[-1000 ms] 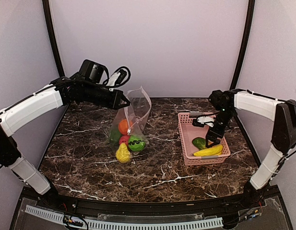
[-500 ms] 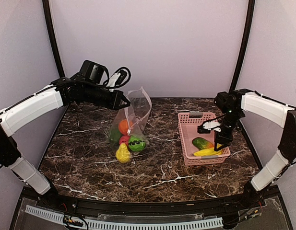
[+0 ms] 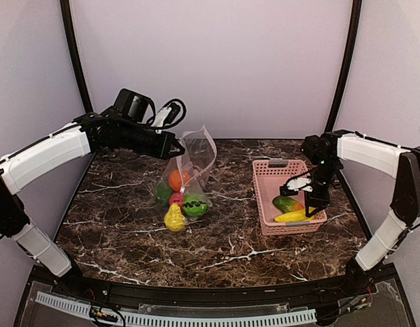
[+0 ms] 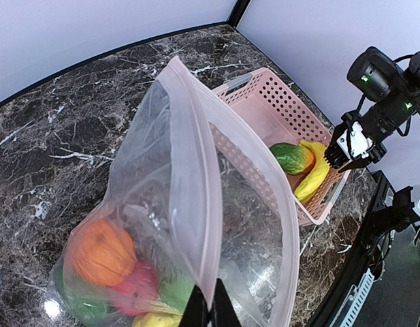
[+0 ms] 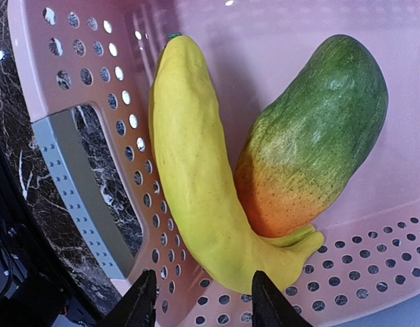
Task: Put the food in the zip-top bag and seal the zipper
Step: Pick up the fake fruit from the bin.
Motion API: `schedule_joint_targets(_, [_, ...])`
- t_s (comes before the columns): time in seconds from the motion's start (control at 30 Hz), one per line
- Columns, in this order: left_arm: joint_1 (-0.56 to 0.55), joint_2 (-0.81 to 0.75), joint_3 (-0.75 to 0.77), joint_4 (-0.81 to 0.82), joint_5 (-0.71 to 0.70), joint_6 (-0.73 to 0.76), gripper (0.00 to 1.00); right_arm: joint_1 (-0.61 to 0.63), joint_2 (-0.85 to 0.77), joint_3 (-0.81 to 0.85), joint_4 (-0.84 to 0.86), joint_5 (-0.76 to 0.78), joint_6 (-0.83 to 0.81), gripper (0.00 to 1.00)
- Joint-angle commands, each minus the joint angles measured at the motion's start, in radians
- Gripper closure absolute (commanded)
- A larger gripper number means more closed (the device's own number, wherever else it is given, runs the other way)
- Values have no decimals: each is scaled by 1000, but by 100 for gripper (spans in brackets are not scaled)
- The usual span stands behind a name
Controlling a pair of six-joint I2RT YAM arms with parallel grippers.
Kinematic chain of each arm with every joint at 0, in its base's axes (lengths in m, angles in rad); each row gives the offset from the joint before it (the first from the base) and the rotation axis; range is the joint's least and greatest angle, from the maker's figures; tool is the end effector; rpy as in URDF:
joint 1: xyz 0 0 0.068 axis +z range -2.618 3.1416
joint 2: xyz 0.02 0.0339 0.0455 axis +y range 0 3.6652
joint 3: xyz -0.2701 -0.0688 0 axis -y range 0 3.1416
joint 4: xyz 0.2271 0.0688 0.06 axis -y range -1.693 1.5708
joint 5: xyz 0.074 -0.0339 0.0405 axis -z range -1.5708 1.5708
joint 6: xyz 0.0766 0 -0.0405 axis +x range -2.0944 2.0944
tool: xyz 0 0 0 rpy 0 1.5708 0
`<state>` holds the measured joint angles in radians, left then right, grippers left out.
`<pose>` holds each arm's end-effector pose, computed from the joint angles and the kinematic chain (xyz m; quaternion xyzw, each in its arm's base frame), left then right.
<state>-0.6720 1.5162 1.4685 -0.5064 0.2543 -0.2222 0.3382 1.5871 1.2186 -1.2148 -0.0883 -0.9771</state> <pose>0.2705 -0.2398 0.3544 0.2534 0.8309 -0.3086 0.3875 0.2392 0.0913 0.2074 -0.6104 0.7908 0.0439 0.0079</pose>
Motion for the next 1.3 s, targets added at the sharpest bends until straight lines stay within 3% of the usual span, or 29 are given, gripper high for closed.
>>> schedule_joint_targets(0.0, [1, -41, -21, -5, 6, -8, 99, 10, 25, -21, 33, 26, -30, 54])
schedule_joint_targets(0.73, [0, -39, -38, -7, 10, -8, 99, 45, 76, -71, 97, 70, -31, 49])
schedule_joint_targets(0.97, [1, -43, -43, -6, 11, -9, 99, 48, 73, -36, 75, 83, -30, 64])
schedule_joint_targets(1.27, [0, -46, -36, -3, 7, -3, 99, 48, 26, 19, 34, 84, -47, 68])
